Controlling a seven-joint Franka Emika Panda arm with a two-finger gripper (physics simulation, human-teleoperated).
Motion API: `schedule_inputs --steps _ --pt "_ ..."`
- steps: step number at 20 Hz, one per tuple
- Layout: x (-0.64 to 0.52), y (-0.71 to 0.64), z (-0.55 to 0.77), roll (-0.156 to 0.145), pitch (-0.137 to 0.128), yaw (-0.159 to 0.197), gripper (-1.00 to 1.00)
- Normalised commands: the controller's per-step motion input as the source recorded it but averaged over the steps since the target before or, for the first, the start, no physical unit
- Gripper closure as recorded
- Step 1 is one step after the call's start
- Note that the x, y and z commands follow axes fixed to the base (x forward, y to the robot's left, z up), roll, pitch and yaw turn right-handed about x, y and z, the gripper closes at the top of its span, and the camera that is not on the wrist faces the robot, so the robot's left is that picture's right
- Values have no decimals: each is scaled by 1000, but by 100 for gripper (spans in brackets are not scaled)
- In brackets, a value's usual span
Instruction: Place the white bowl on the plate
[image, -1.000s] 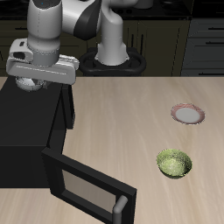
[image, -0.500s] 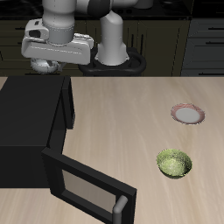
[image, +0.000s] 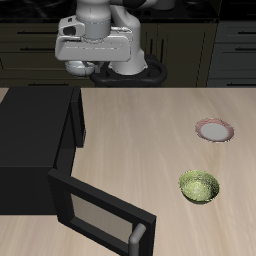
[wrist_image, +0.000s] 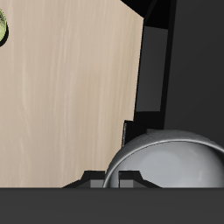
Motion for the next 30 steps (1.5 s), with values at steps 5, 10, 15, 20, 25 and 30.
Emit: schedule_inputs --steps 5,10,15,20,25,30 --pt "72 384 9 54 12 -6 100" --pt "94 651 42 81 3 -15 100" --pt "42 532 41 37 -15 -13 100" --pt "-31 673 -109 115 38 -20 100" --pt "-126 609 -140 48 23 -31 100" --pt "-113 345 -62 -31 -6 -18 100"
